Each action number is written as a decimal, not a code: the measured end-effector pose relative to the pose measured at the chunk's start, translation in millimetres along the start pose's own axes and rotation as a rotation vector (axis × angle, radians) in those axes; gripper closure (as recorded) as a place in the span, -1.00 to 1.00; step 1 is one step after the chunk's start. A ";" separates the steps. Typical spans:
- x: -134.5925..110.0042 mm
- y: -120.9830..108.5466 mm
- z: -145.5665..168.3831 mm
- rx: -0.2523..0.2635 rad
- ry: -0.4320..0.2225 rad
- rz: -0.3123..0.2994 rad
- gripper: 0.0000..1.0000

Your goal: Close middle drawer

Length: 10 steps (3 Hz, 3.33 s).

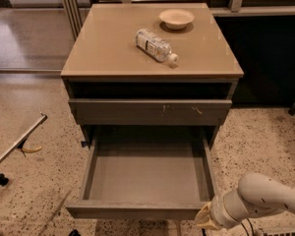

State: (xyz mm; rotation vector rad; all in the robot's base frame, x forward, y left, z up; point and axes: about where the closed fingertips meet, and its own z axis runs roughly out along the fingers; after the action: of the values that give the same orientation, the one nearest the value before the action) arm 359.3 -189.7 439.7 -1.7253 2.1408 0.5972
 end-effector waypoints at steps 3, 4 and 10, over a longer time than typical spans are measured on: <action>-11.8 -42.5 23.1 0.031 0.014 -0.023 -0.76; -11.4 -40.7 22.8 0.031 0.014 -0.023 -1.00; -97.8 -216.6 47.4 0.170 -0.004 0.025 0.31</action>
Offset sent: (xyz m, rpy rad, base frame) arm 0.0774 0.0204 -0.0232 -0.0402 -0.0718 0.0037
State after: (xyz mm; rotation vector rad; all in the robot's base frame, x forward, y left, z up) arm 591.5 -122.3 422.4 -1.6080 2.1462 0.4115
